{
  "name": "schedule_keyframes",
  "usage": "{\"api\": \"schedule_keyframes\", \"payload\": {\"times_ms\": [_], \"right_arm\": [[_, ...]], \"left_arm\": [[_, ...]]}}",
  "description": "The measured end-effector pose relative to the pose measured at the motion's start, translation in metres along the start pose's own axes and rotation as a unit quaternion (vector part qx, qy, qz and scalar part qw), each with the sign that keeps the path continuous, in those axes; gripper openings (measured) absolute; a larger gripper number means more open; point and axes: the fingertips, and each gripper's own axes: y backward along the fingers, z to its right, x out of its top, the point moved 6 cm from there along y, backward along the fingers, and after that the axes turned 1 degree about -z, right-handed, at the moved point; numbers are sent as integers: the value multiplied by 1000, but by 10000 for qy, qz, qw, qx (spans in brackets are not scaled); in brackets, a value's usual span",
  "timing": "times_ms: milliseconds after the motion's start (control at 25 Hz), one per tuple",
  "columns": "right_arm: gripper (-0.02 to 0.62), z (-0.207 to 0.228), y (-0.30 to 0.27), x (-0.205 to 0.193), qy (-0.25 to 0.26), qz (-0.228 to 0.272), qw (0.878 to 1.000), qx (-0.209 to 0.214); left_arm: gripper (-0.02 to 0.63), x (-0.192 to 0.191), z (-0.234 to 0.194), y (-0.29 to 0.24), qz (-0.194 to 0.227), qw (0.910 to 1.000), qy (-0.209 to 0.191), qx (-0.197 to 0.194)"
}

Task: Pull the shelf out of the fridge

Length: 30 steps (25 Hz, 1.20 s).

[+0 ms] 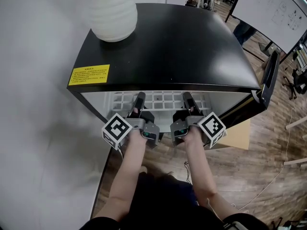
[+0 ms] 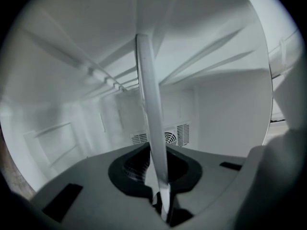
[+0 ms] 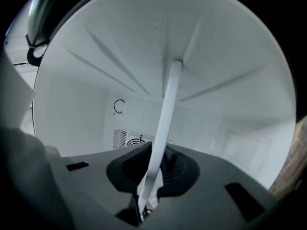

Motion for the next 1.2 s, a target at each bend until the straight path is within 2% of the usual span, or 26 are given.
{"api": "schedule_keyframes", "payload": {"times_ms": [1200], "right_arm": [[25,1,1,1,69,12,9999,100]], "left_arm": [[43,-1,0,-2,-61,9997,-215,-22]]}}
